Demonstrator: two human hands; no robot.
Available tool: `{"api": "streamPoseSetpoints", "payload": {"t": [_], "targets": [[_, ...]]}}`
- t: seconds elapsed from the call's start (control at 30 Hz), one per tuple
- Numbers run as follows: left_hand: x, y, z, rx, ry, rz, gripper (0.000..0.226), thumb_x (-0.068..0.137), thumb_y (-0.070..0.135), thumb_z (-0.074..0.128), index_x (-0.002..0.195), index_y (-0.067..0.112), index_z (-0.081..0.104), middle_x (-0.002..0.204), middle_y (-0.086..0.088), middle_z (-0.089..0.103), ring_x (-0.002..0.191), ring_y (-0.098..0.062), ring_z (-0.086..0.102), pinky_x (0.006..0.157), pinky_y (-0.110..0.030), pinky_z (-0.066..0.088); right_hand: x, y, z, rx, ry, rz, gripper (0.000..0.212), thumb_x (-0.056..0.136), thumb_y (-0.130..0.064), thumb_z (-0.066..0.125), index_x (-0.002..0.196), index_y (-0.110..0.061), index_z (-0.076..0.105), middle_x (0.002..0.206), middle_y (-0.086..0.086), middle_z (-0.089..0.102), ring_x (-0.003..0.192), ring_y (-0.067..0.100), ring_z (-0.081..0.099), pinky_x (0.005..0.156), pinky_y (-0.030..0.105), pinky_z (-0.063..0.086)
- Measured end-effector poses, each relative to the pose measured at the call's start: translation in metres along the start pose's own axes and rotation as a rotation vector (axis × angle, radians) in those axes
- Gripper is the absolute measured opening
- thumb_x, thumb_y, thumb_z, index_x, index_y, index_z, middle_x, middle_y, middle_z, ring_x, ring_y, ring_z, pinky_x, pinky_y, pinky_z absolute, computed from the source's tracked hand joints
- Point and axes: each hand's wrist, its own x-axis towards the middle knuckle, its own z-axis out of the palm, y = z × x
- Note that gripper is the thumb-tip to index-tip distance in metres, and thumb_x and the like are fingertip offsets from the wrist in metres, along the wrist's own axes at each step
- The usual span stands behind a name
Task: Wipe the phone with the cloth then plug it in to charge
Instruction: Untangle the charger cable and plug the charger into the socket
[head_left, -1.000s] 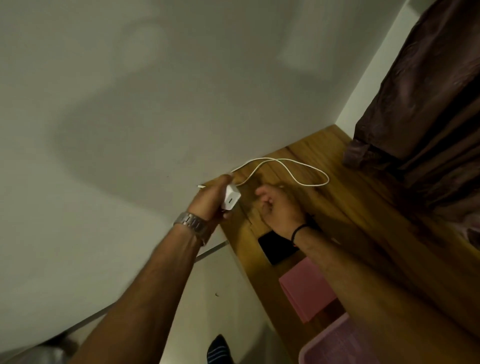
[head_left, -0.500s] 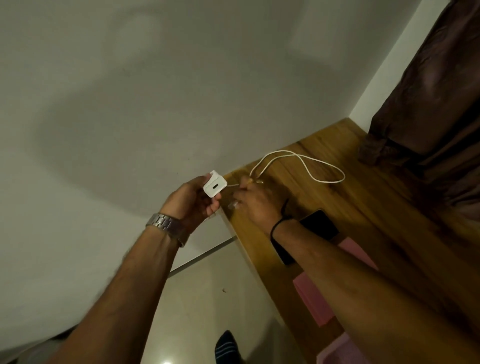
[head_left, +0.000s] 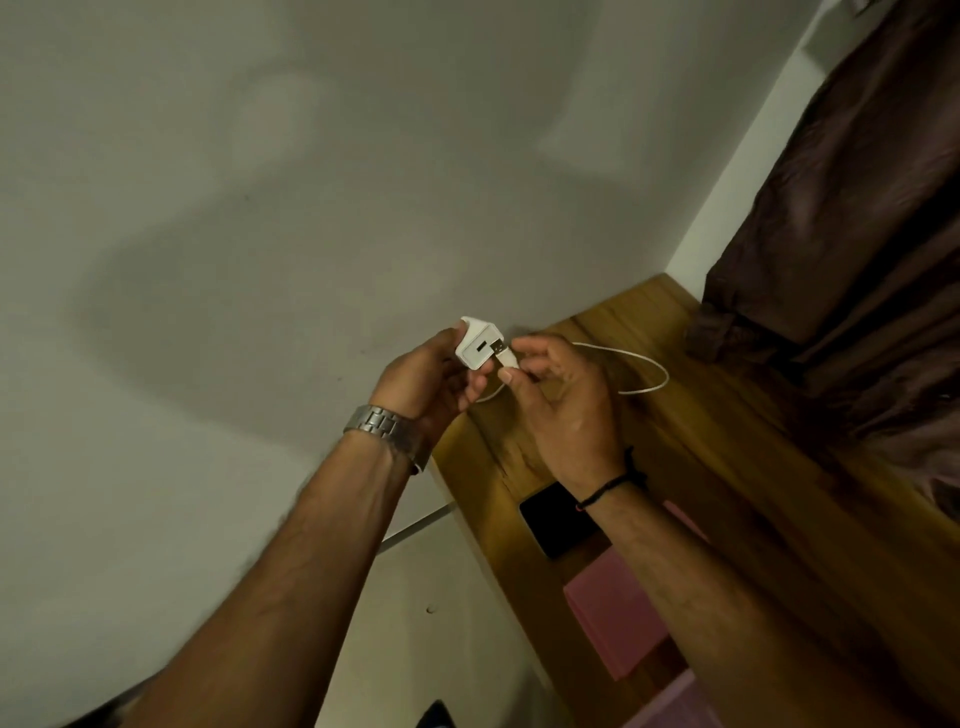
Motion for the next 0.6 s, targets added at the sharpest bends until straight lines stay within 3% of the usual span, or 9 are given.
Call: {"api": "streamPoseSetpoints", "payload": {"t": [0.13,0.33,0.47,0.6], "targets": [[-0.002,0.0,0.01,0.023,-0.003,0.026,0.024,0.098,0.026,0.069,0.104,0.003,0.072,0.079,-0.011,0.079,0.07,-0.021,0.07,0.057,-0.024,0.06,0.001,-0.01,-0.006,-0.002,0.018,-0.001,0.022,0.093,-0.028,0.072,0.115,-0.024,0.073,0.105,-0.013,0.078,0.097,-0.001,0.071,0.081,0.026,0.062],[-0.01,0.0,0.016,0.096,0.039,0.188,0.017,0.098,0.02,0.07,0.102,0.004,0.073,0.083,-0.012,0.08,0.066,-0.022,0.073,0.059,-0.028,0.058,0.0,-0.021,-0.013,-0.1,-0.004,-0.027,0.023,0.096,-0.034,0.067,0.117,-0.028,0.075,0.103,-0.017,0.077,0.092,0.0,0.068,0.077,0.025,0.061],[-0.016,-0.002,0.016,0.204,0.069,0.326,0.024,0.095,0.02,0.075,0.112,0.002,0.076,0.101,-0.021,0.081,0.079,-0.03,0.075,0.065,-0.033,0.061,0.003,-0.028,-0.012,-0.164,-0.013,-0.041,0.018,0.097,-0.033,0.066,0.109,-0.026,0.077,0.095,-0.014,0.077,0.085,0.002,0.069,0.072,0.032,0.062],[-0.019,-0.005,0.016,0.272,0.084,0.368,0.026,0.095,0.018,0.074,0.116,0.002,0.075,0.107,-0.025,0.078,0.083,-0.032,0.073,0.064,-0.032,0.061,0.005,-0.029,-0.006,-0.165,-0.001,-0.033,0.014,0.096,-0.029,0.068,0.103,-0.023,0.078,0.091,-0.012,0.077,0.084,0.004,0.071,0.072,0.034,0.063]]}}
